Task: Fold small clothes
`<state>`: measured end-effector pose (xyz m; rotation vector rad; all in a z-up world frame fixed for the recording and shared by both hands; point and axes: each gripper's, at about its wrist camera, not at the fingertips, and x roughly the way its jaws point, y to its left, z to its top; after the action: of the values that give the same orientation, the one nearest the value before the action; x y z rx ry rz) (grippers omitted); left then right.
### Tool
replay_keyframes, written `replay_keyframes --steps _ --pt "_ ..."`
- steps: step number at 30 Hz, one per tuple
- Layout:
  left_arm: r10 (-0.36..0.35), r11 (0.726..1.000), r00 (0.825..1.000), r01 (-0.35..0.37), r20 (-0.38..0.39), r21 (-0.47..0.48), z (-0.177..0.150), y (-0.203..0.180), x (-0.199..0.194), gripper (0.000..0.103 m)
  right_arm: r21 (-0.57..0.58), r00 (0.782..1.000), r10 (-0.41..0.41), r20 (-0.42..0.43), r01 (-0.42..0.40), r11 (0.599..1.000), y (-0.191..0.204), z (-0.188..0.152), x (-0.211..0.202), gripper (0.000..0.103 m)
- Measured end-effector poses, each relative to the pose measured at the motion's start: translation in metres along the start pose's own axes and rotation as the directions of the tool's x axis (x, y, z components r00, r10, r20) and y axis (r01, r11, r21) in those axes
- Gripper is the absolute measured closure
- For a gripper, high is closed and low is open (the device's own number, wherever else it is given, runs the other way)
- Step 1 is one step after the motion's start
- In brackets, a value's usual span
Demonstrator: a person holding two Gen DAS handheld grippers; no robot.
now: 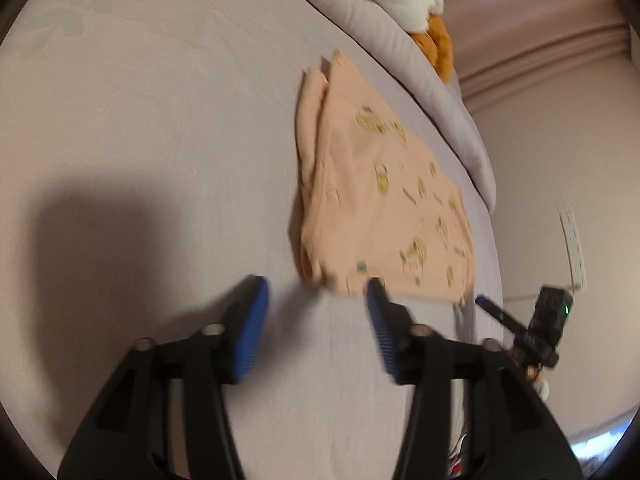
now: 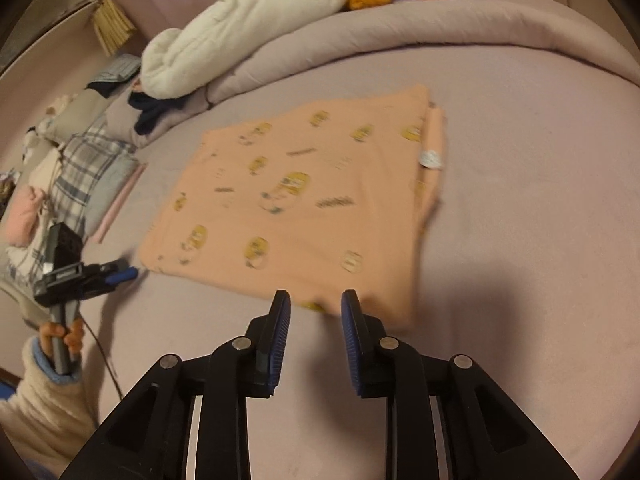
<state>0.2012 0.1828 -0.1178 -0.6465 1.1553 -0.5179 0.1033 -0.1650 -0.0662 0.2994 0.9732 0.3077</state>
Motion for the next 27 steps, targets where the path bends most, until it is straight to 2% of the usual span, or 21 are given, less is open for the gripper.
replay_keyframes --steps 3,6,9,14,17,19,20,21,22,25,27 --pt "-0.044 0.997 0.999 0.046 0.023 -0.068 0.018 0.002 0.014 0.046 -0.006 1.000 0.027 0.008 -0.027 1.000 0.010 0.010 0.012 0.078" --pt "-0.033 0.994 0.998 0.038 0.051 -0.102 0.035 0.000 0.028 0.046 -0.003 0.999 0.046 0.016 -0.046 0.999 0.016 0.017 0.018 0.077" --pt "-0.032 0.994 0.998 0.037 0.052 -0.098 0.049 -0.004 0.031 0.046 -0.016 0.999 0.043 0.015 -0.043 0.999 0.026 0.029 0.033 0.077" --pt "-0.021 0.999 1.000 0.021 0.018 -0.041 0.067 -0.019 0.052 0.046 -0.012 0.997 0.068 0.023 -0.068 0.998 0.038 0.057 0.054 0.077" --pt "-0.034 0.998 0.999 0.034 0.010 -0.046 0.077 -0.021 0.063 0.046 0.041 0.993 0.110 0.034 -0.111 0.993 0.040 0.079 0.071 0.077" --pt "-0.046 0.997 0.999 0.047 0.014 -0.068 0.083 -0.019 0.067 0.046 0.087 0.993 0.108 0.042 -0.111 0.990 0.039 0.091 0.085 0.077" --pt "-0.042 0.997 0.999 0.043 0.015 -0.069 0.085 -0.019 0.067 0.049 0.104 0.993 0.108 0.038 -0.111 0.988 0.039 0.097 0.092 0.077" --pt "-0.017 0.998 1.000 0.018 0.016 -0.060 0.085 -0.019 0.066 0.057 0.112 0.995 0.098 0.035 -0.101 0.989 0.040 0.102 0.100 0.077" --pt "0.006 0.999 1.000 -0.005 0.013 -0.049 0.082 -0.019 0.065 0.061 0.110 0.996 0.081 0.032 -0.084 0.990 0.042 0.104 0.104 0.077" --pt "0.059 0.998 0.998 -0.058 0.012 -0.008 0.081 -0.022 0.065 0.067 0.093 0.999 0.021 -0.025 -0.018 0.996 0.046 0.107 0.124 0.078" --pt "0.090 0.996 0.996 -0.090 0.012 0.012 0.081 -0.024 0.066 0.071 0.034 0.999 -0.025 -0.039 0.026 0.999 0.054 0.105 0.128 0.078"
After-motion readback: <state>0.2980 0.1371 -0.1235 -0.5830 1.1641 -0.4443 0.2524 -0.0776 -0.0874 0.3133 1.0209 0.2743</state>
